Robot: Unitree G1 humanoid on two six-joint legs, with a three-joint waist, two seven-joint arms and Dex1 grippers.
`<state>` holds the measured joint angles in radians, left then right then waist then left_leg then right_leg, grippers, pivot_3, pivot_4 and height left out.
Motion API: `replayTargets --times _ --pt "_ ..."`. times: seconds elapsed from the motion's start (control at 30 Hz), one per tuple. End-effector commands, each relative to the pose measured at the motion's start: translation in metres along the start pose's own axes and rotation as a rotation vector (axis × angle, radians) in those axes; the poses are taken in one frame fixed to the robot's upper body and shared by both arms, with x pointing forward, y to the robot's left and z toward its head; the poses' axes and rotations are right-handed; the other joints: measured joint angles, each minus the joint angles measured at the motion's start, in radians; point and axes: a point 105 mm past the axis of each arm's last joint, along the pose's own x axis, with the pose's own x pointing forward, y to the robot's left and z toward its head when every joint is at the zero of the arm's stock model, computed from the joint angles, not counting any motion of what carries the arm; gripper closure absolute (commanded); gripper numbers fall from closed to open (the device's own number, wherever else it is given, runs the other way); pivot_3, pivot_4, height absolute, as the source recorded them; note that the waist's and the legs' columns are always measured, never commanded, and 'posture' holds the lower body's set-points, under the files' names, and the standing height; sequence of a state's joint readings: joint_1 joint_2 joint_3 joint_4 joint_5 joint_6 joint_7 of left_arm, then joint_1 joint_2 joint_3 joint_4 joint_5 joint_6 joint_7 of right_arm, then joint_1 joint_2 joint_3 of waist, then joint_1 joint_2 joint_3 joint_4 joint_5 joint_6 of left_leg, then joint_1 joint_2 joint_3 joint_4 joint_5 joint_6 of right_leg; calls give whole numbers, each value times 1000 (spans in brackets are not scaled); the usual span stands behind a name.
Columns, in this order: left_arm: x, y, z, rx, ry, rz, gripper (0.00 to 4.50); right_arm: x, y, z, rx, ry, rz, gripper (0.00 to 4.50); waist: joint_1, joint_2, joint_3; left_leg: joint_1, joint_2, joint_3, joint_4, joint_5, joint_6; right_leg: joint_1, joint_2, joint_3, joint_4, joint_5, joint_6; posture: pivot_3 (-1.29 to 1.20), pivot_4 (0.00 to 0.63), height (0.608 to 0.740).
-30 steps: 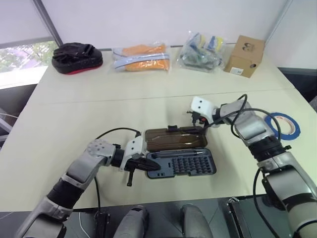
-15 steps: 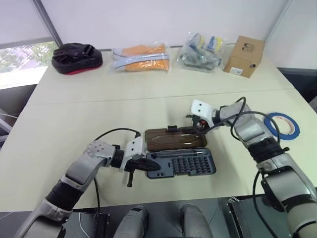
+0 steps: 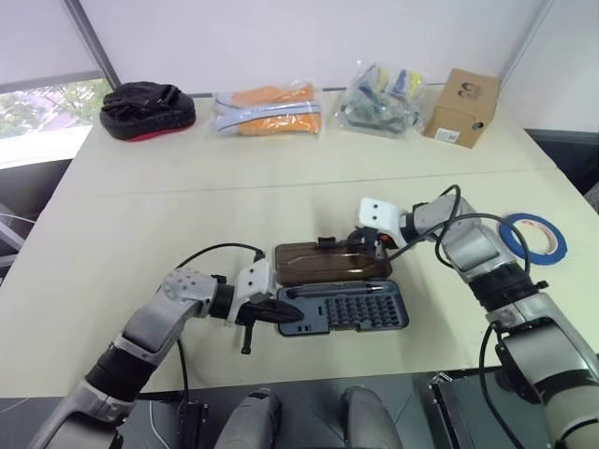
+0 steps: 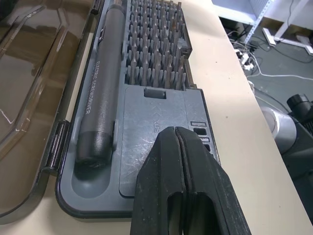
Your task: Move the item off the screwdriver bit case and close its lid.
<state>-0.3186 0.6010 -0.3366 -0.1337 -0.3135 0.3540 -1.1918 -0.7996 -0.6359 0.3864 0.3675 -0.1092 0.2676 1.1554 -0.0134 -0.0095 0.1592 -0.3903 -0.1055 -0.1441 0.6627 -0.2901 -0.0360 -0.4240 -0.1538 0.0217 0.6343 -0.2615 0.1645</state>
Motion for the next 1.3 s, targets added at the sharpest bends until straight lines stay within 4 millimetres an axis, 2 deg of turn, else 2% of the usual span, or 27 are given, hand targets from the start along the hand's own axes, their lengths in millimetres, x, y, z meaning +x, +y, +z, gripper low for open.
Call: replayTargets --times 0.03,0.17,0.2,0.23,0.43,0.53,0.7,0.8,0.9,1.3 --pt "-3 2 -7 -7 24 36 4500 8 12 -13 5 60 78 3770 0 0 0 0 0 0 0 0 0 0 0 0 0 0 0 0 150 740" --pt "-2 4 -6 -2 18 46 4500 10 10 -17 -29 91 131 3770 0 0 0 0 0 0 0 0 0 0 0 0 0 0 0 0 150 740" --pt "-1 5 -5 -1 16 49 4500 11 7 -16 -23 91 139 4281 -1 0 0 0 0 0 0 0 0 0 0 0 0 0 0 0 150 740" --pt "0 5 -5 0 13 52 4500 12 4 -16 -18 91 141 4467 -1 0 0 0 0 0 0 0 0 1 0 0 0 0 0 0 150 740" --pt "2 6 -5 2 4 67 4500 18 -13 -19 -14 128 116 4467 -14 -4 -3 8 2 0 -1 0 0 8 2 0 -1 1 -1 0 150 740" --pt "-1 9 -5 2 4 86 4500 20 -15 -22 -20 137 117 4467 -15 -4 -3 22 2 0 -5 -1 2 21 3 0 -3 1 -1 0 150 740" --pt "-3 12 -5 -2 1 104 4500 19 -15 -20 -52 117 123 4467 -22 -3 -3 23 3 -1 -5 -3 5 21 3 0 -2 1 -1 0 150 740" --pt "-7 24 4 -27 -54 182 4500 10 -34 -3 -159 79 -25 4467 -22 -3 -3 23 3 -1 -5 0 0 21 3 0 -2 1 -1 0 150 740" --pt "-11 33 12 -41 -94 241 4500 0 -40 10 -211 34 -109 4467 -23 -3 -3 20 3 -2 -5 0 0 17 3 0 -1 1 -1 0 150 740" --pt "-32 51 37 -93 -223 382 4500 -30 -13 48 -385 -67 -246 4467 -26 -3 -2 0 2 -1 -5 1 -1 -4 2 0 0 1 -1 0 150 740"
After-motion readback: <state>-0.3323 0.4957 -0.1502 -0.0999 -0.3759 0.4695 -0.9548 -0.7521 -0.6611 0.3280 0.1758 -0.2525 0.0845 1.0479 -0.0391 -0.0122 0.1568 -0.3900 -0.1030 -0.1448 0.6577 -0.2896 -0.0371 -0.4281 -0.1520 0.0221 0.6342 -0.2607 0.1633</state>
